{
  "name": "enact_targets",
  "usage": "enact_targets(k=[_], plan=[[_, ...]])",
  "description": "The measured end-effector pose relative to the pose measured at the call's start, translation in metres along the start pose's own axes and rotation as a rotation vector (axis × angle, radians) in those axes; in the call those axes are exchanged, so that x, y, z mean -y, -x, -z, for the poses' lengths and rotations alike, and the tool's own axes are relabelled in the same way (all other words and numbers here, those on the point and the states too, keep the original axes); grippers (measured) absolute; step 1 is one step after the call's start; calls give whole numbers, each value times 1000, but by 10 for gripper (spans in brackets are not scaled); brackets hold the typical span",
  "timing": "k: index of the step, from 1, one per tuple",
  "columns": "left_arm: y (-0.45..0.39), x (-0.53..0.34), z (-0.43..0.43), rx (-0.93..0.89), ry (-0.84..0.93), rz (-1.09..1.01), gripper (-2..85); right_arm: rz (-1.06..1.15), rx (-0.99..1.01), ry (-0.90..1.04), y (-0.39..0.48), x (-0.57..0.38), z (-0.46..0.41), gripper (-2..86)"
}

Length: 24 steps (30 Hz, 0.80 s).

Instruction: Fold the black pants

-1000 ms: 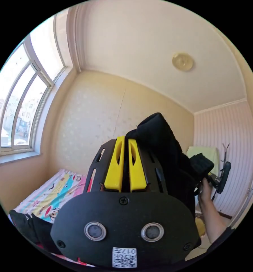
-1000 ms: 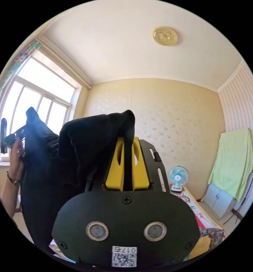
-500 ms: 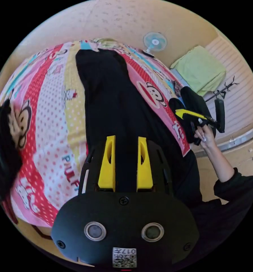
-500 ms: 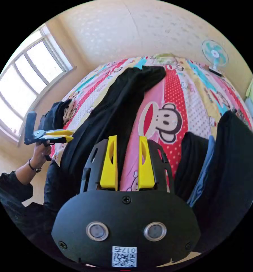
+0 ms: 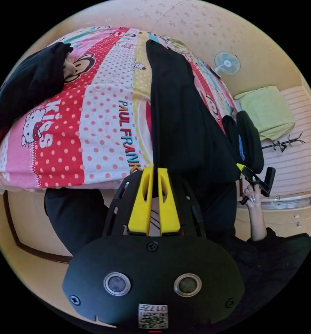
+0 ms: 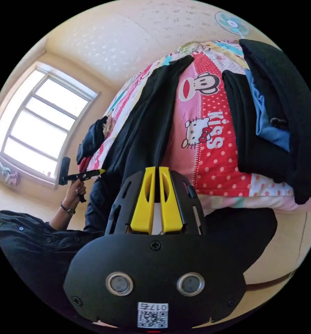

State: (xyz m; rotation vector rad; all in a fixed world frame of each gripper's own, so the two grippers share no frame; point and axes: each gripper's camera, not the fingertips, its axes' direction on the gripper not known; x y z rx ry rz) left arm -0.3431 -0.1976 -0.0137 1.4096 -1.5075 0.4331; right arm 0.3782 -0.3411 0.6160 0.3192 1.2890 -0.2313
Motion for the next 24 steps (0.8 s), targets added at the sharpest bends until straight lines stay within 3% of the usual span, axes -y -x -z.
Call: enact_targets(k=[3, 6, 8, 9, 13, 17, 20, 24], plan=[[18, -23, 52, -92, -86, 40, 11, -61, 108, -176, -7, -17, 79, 24], [37, -45, 69, 7, -93, 111, 17, -38, -63, -238, -3, -50, 128, 22], [56, -56, 70, 21, -79, 197, 27, -116, -284, -125, -17, -72, 133, 21], [68, -60, 72, -47, -72, 241, 38, -129, -290, -102, -21, -78, 135, 21], [65, -49, 102, -203, -89, 175, 117, -87, -116, -216, -5, -104, 172, 21], [9, -4, 155, -315, -113, -83, 162, 184, 62, -275, 56, -82, 199, 21], [-33, 37, 161, -507, -10, -246, 179, 354, 170, -195, 101, -58, 187, 21], [-64, 80, 120, -527, 186, -319, 158, 413, 251, -126, 133, -43, 160, 22]])
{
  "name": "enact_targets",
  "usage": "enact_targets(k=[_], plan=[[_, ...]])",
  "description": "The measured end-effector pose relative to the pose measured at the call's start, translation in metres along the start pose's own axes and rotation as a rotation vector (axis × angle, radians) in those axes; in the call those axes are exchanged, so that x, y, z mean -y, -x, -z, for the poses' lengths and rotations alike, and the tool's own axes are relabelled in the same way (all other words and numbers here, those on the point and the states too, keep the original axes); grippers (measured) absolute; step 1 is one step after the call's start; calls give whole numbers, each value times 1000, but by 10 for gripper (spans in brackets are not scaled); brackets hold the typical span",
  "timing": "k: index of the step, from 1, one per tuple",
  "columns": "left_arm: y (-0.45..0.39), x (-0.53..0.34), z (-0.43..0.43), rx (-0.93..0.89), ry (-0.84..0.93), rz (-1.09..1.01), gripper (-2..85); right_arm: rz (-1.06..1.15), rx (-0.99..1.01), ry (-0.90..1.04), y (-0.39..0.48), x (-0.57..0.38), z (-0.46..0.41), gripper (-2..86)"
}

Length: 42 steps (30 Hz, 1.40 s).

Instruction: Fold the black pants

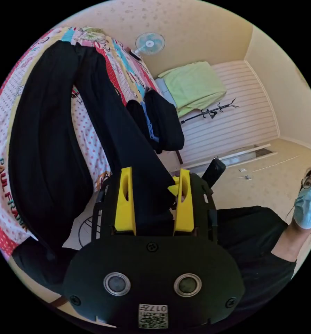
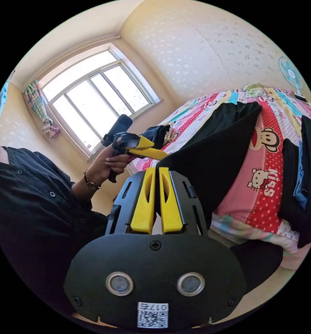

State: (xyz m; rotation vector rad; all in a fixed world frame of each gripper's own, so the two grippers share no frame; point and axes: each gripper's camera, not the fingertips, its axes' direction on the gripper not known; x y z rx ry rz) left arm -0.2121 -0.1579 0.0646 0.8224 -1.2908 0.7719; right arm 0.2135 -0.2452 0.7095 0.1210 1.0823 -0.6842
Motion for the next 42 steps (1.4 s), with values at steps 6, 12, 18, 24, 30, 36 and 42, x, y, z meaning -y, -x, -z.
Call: enact_targets(k=[6, 12, 18, 24, 30, 36, 42], plan=[[25, -6, -11, -47, 4, 27, 43, -23, 2, 168, -3, 8, -16, 31], [47, -33, 20, -63, -108, 51, 26, 2, -50, 278, -91, 103, 13, 68], [82, -56, 58, -82, -176, 61, 12, -322, -132, 36, -270, 278, -38, 148], [112, -67, 85, -162, -212, 108, 6, -553, -354, -38, -383, 355, -142, 161], [131, -73, 106, -267, -259, 139, 1, -464, -675, 6, -367, 404, -211, 37], [131, -100, 146, -272, -347, 192, 1, -116, -586, -12, -264, 466, -294, 28], [140, -141, 177, -128, -427, 367, 11, -143, -404, 116, -243, 465, -392, 35]])
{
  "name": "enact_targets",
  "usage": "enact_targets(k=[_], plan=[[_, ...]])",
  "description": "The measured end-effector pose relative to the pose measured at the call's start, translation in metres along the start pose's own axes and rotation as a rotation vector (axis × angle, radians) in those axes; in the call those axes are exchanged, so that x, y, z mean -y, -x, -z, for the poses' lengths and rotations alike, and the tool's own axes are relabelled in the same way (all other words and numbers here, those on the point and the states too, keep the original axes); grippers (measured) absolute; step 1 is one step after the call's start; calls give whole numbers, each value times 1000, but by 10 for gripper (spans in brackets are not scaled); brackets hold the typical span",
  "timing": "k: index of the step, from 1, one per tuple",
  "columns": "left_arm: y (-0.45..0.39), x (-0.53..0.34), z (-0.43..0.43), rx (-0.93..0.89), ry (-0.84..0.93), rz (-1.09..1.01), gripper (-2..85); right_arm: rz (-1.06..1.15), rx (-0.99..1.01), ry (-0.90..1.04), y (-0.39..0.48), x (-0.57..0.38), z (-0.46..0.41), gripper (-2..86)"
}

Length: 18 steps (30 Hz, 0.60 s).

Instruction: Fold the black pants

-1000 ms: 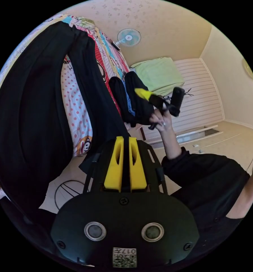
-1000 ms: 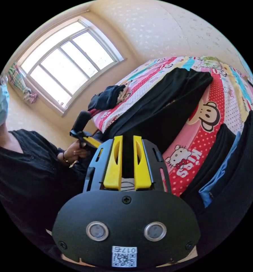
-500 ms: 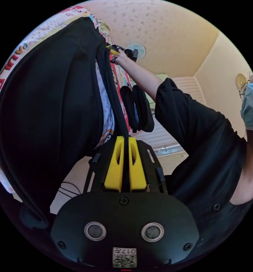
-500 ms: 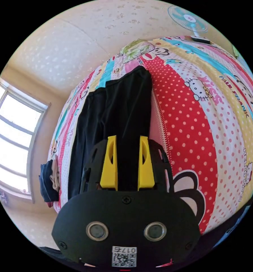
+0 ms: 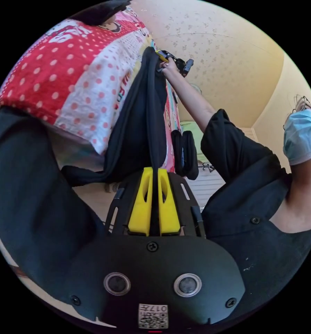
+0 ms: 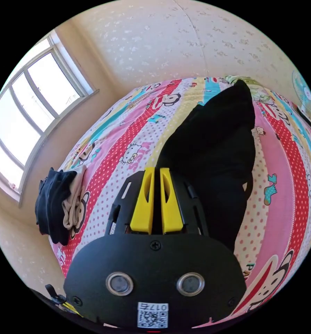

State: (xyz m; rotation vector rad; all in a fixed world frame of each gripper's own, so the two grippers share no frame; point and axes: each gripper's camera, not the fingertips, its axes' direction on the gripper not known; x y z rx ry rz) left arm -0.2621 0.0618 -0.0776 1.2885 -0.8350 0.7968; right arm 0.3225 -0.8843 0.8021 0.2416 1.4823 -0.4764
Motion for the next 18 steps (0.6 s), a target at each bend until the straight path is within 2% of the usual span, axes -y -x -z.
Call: enact_targets(k=[2, 4, 8, 10, 13, 16, 17, 18], plan=[[2, -5, 7, 28, -18, 23, 23, -29, 74, 28, 0, -8, -2, 45], [7, -7, 8, 89, 10, 79, 43, 48, 87, 24, 4, -20, 14, 55], [2, -8, 19, 163, -3, 82, 95, 251, -65, 150, 5, -78, 67, 99], [-9, -1, 30, 170, -53, 17, 110, 255, -68, 145, -8, -120, 103, 112], [-34, 28, 33, 181, -95, -160, 131, 145, 90, 117, -41, -208, 158, 144], [-47, 73, 1, 200, -9, -266, 142, -17, 369, 139, -62, -313, 168, 165], [-49, 89, -16, 223, 15, -280, 139, -48, 477, 9, -61, -345, 188, 162], [-48, 101, -35, 268, 50, -272, 129, -67, 517, 0, -59, -357, 194, 159]])
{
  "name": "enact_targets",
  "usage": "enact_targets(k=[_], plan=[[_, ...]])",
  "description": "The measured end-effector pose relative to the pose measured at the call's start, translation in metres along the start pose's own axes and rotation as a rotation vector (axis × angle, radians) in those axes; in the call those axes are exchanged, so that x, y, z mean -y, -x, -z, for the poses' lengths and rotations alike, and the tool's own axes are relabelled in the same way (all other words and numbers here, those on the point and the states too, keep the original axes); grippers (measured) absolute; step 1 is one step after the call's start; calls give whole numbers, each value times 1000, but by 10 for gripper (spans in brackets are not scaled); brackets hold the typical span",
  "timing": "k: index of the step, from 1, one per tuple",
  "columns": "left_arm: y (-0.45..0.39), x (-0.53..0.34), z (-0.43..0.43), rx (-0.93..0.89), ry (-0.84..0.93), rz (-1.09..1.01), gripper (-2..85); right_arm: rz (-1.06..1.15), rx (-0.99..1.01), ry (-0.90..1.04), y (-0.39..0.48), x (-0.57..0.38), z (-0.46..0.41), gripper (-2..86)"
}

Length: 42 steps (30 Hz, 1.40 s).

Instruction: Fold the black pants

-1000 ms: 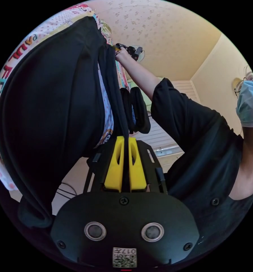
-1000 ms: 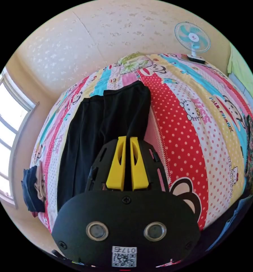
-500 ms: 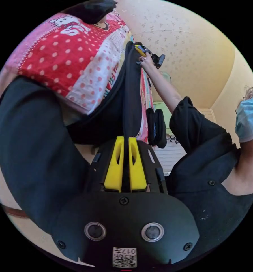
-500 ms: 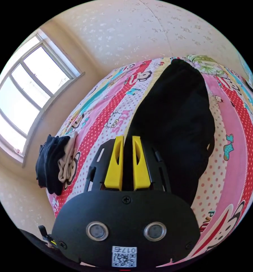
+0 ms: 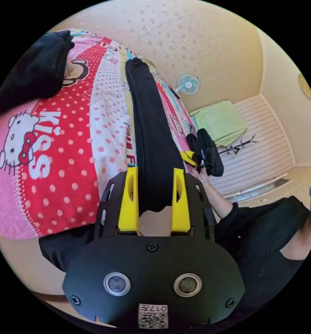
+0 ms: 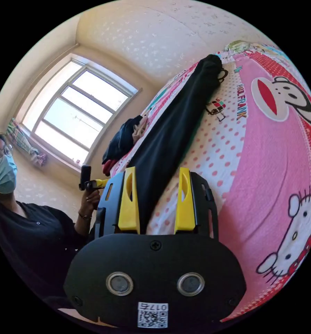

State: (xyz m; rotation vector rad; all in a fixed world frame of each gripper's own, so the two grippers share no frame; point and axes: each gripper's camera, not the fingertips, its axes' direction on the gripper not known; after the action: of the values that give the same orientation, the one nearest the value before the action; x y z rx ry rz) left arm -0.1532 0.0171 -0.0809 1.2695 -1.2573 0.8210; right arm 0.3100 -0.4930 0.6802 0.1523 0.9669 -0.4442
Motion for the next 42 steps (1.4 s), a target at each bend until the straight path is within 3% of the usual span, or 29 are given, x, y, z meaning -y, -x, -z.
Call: enact_targets(k=[3, 5, 12, 15, 18, 24, 31, 37, 42], plan=[[-9, 14, -33, 179, 82, 45, 94, -16, 18, -64, 27, -46, -4, 136], [-21, 10, -37, 196, 82, 59, 60, -29, -78, -60, 47, -60, -12, 79], [-72, -51, -75, -1, 269, 1, 47, 38, -5, 173, 57, -71, 42, 41], [-72, -89, -93, -101, 355, 73, 52, 92, -42, 300, 59, -97, 79, 46], [-69, -105, -84, -138, 282, 100, 75, 26, -127, 371, 49, -110, 101, 76], [-65, -42, -57, -303, 70, 60, 135, -49, -84, 92, 20, -67, 161, 137], [-43, 46, -83, -215, 117, 121, 179, -225, 160, 40, -53, 15, 148, 183], [-27, 60, -134, -382, 192, 183, 121, -243, 251, 193, -69, 43, 101, 165], [-38, 44, -140, -412, 205, 148, 52, -151, 256, 247, -58, 40, 81, 52]])
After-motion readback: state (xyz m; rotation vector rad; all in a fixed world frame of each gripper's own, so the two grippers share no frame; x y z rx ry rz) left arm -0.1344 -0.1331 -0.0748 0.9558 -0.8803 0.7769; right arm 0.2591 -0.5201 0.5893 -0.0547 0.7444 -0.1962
